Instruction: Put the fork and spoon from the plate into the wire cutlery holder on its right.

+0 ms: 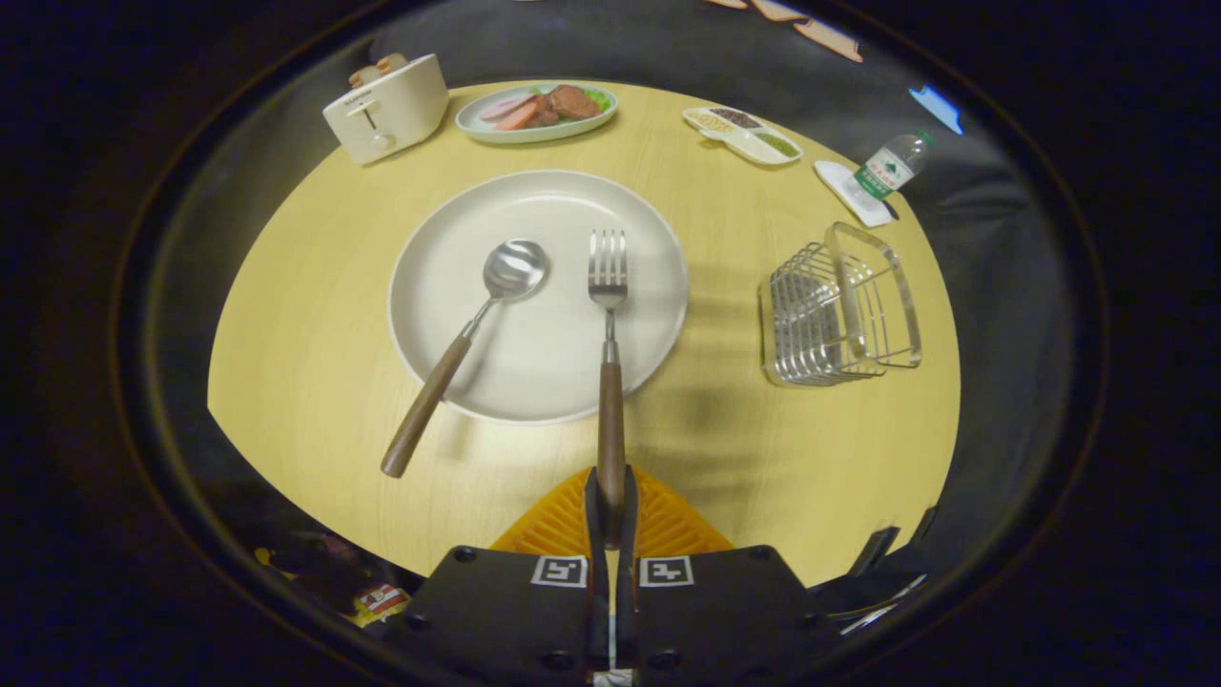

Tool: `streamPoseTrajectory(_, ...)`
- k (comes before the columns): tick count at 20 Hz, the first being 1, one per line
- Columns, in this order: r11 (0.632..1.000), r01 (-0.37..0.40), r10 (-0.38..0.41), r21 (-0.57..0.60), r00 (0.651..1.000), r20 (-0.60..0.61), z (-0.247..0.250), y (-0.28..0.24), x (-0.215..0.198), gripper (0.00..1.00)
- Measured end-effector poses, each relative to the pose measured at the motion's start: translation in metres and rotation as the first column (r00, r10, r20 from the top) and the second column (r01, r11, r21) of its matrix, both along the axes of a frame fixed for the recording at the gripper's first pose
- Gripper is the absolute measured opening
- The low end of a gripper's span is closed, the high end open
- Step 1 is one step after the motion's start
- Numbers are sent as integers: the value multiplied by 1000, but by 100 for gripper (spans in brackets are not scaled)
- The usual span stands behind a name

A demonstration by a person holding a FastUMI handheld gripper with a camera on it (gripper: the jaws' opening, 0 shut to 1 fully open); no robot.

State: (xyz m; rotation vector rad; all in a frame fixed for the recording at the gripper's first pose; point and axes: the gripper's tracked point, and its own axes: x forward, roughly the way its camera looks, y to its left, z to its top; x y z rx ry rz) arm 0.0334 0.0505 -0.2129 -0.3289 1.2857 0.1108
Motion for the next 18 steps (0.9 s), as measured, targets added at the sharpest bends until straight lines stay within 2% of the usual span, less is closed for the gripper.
streamPoseTrajectory(8,996,34,-33,-77,999,20,65,-41,-3,6)
streamPoseTrajectory(12,987,90,-86,-133,996,38,97,-82,9,6)
streamPoseTrajectory(14,982,127,-123,-140,992,35,100,-99,11,6)
streamPoseTrajectory(18,970,132,-138,-205,990,-16,89,-129,10,6)
